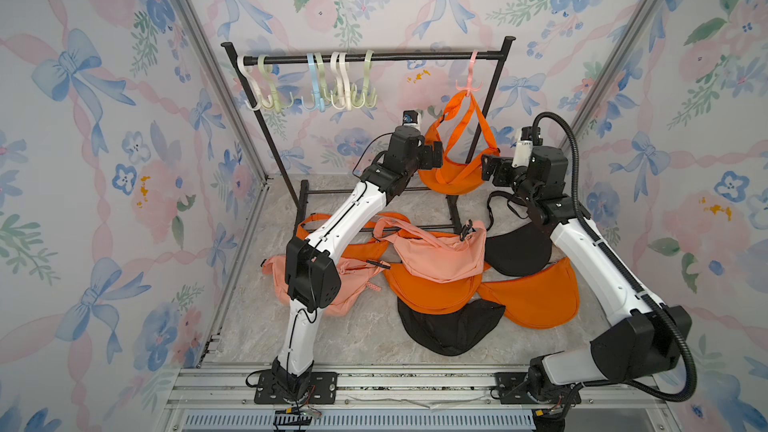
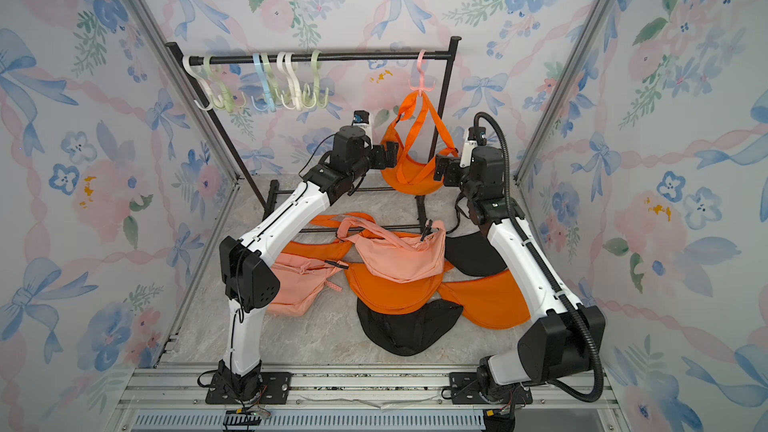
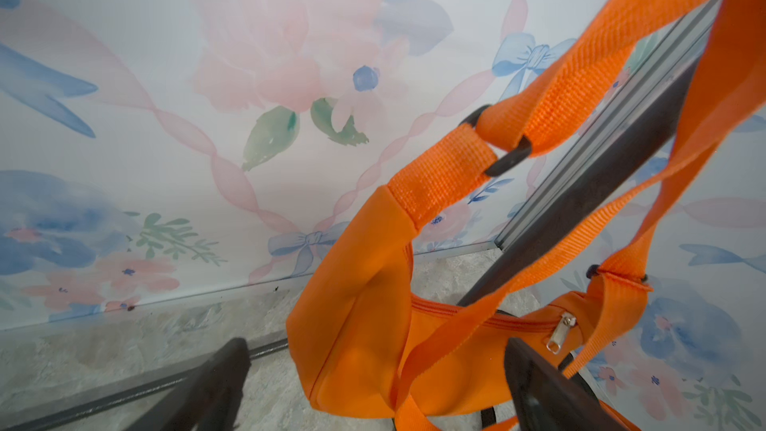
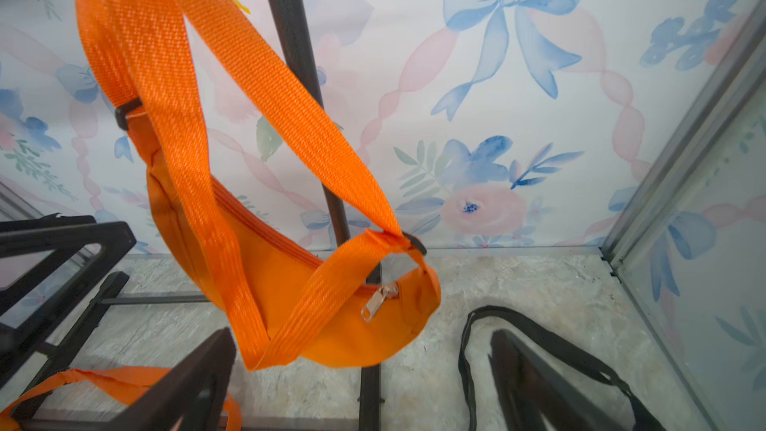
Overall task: Take the bag off the hook
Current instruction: Pick up the bag from the hook.
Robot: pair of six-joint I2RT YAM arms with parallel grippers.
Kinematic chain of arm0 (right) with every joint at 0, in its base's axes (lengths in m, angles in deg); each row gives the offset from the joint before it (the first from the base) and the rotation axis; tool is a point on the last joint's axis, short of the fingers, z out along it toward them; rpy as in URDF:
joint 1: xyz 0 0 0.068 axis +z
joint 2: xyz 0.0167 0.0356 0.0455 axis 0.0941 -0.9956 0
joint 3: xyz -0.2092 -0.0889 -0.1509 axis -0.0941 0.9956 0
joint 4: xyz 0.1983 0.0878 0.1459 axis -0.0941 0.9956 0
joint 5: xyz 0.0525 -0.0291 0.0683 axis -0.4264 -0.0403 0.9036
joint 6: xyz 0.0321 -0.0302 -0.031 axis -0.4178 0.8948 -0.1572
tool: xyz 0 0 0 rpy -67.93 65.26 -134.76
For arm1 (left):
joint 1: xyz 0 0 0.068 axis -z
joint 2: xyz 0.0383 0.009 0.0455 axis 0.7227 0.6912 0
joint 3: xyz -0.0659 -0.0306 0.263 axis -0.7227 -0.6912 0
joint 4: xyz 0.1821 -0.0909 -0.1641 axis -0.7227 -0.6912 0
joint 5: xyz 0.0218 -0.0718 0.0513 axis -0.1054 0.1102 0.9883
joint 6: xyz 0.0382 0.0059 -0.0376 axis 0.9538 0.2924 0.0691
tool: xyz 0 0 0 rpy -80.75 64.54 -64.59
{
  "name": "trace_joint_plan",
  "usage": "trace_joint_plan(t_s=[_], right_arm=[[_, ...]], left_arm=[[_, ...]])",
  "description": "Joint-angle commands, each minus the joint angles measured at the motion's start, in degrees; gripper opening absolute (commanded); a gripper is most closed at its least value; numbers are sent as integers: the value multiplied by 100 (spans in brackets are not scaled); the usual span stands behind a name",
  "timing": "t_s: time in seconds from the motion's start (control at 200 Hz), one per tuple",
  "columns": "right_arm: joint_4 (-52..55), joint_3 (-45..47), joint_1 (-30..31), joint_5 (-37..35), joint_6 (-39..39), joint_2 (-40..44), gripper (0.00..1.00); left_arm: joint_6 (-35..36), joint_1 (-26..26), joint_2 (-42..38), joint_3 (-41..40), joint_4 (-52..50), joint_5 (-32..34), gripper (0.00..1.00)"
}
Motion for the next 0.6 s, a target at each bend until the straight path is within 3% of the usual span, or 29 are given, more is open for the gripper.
trace_joint_plan(t_s=[0.0, 0.16, 0.285, 0.33, 0.4, 0.43, 0.515, 0.595], right_arm=[[10, -781, -80, 304, 288, -471, 95], [178, -1639, -137, 554, 447, -1200, 89], [246, -2102, -186, 836, 395, -1577, 73], [244, -2205, -182, 888, 353, -1659, 66], [223, -2306, -191, 952, 292, -1748, 56], [214, -2333, -202, 976, 274, -1763, 50], [196, -2371, -213, 1017, 235, -1758, 33], [204, -2335, -211, 1038, 219, -1694, 24]], left_arm=[[422, 19, 440, 706, -205, -42, 98], [517, -40, 1066, 1446, -191, -150, 98], [438, -141, 1497, 1929, -182, -398, 95], [368, -190, 1610, 2074, -161, -566, 82], [202, -265, 1702, 2176, -82, -747, 46], [159, -288, 1705, 2176, -33, -803, 36], [104, -341, 1693, 2176, 57, -844, 17], [104, -358, 1643, 2177, 95, -826, 7]])
